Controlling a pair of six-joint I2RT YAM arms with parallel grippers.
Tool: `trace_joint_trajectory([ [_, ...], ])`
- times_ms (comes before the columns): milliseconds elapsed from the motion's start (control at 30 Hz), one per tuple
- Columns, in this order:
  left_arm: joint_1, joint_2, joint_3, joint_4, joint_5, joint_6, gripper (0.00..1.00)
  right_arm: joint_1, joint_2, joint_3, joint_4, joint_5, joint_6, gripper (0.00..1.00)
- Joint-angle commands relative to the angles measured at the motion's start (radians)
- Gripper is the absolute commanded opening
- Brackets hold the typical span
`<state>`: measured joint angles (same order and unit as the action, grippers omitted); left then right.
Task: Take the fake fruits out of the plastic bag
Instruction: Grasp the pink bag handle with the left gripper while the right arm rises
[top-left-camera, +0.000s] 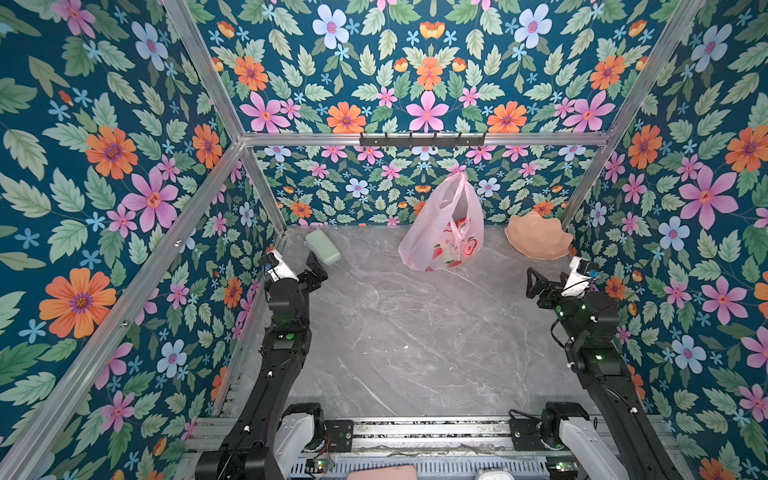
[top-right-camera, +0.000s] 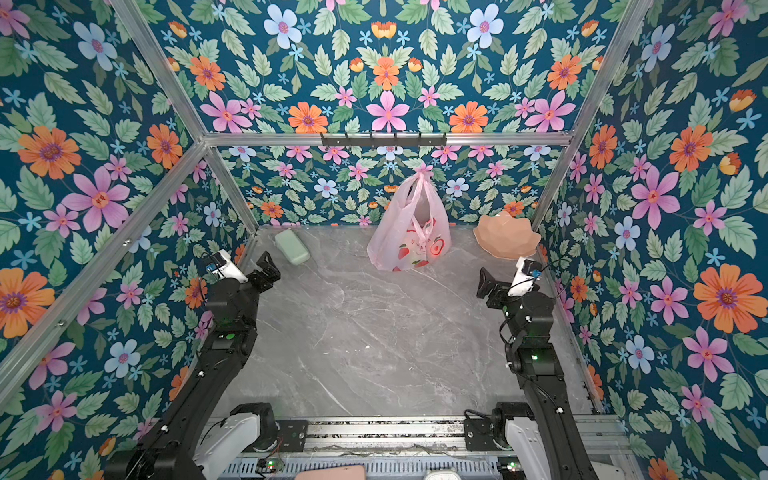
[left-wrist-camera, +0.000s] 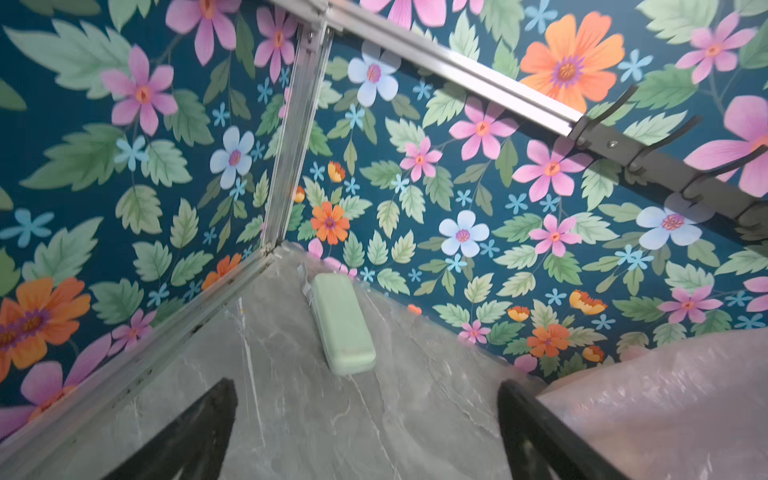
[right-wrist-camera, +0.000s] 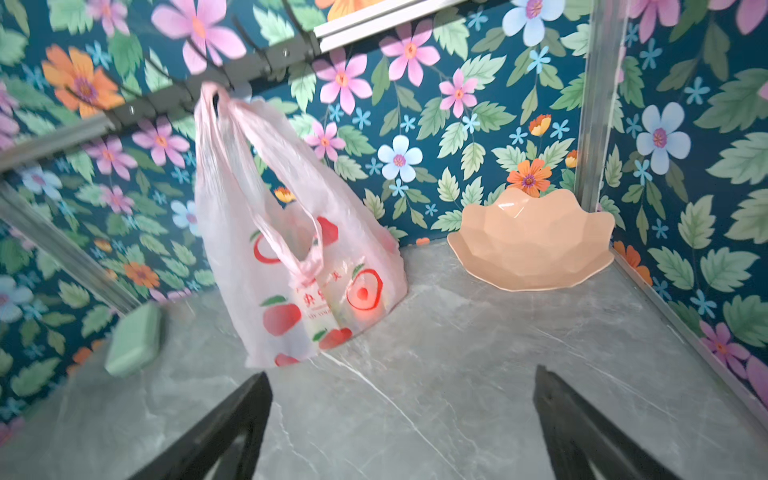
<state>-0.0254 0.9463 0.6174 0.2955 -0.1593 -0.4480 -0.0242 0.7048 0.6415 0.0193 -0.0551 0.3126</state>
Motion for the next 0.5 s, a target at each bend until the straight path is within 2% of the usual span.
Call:
trace_joint_trajectory([
  [0,0.002,0.012,0.016,-0.19,0.004,-0.163,1.0,-0.002,0.014,0.102,-0.365,0.169,0.249,0.99],
  [133,0.0,0.105,0.068,-0.061,0.341,-0.13,1.0,-0.003,0.044,0.153,-0.393,0.091,0.241,0.99],
  [200,-0.026,0.171,0.128,-0.041,0.417,-0.155,1.0,-0.003,0.043,0.149,-0.377,0.065,0.251,0.99],
  [300,-0.144,0.237,0.209,-0.032,0.373,-0.108,1.0,-0.003,0.028,0.127,-0.346,0.028,0.265,0.99],
  [400,-0.341,0.326,0.333,-0.048,0.263,0.001,1.0,-0.002,0.03,0.112,-0.304,-0.033,0.279,0.99],
  [467,-0.428,0.404,0.429,-0.07,0.231,0.034,1.0,-0.001,0.047,0.12,-0.306,-0.052,0.29,0.99],
])
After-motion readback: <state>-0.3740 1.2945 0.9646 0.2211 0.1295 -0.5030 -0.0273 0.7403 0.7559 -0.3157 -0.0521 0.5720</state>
